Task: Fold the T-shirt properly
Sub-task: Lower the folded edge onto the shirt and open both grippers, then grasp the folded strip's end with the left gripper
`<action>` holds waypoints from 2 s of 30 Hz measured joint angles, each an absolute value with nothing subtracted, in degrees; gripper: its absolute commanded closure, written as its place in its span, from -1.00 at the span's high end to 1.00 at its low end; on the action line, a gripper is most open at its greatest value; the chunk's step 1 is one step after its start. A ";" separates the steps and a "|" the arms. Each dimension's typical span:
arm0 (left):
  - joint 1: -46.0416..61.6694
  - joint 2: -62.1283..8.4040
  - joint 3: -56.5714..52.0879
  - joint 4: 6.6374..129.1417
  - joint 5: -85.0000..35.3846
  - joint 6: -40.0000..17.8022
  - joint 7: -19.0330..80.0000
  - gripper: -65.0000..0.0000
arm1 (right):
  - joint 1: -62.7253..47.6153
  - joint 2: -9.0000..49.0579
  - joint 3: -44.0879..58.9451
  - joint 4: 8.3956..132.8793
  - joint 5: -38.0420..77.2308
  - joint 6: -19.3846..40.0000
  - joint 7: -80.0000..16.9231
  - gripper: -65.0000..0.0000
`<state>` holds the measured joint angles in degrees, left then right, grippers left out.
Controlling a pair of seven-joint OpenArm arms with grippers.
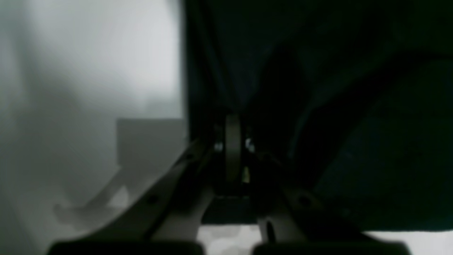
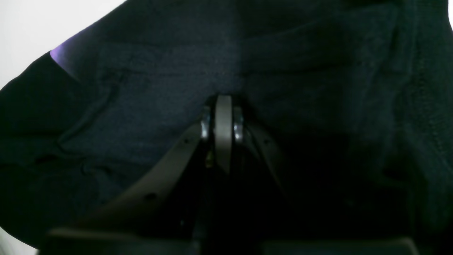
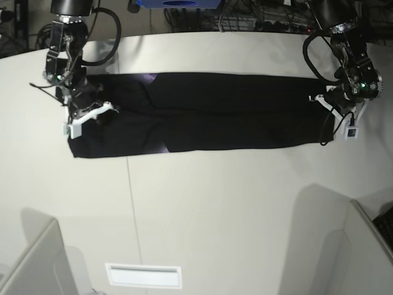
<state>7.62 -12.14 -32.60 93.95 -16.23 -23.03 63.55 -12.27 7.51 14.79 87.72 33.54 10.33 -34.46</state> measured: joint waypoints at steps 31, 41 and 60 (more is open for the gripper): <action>9.28 -15.16 -48.29 82.19 -48.60 -22.94 62.74 1.00 | -22.65 6.96 14.50 108.27 33.63 9.96 -35.83 -1.00; 8.60 -16.21 -41.76 77.47 -49.74 -24.01 59.18 0.69 | -23.09 6.90 14.35 108.27 33.58 9.96 -35.83 -1.00; 11.66 -17.65 -37.67 81.08 -46.06 -22.26 56.01 -1.00 | -23.42 6.90 14.35 108.27 33.61 9.93 -35.79 -1.00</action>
<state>11.66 -17.65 -37.67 81.08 -46.06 -22.26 56.01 -23.42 6.90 14.35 108.27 33.61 9.93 -35.79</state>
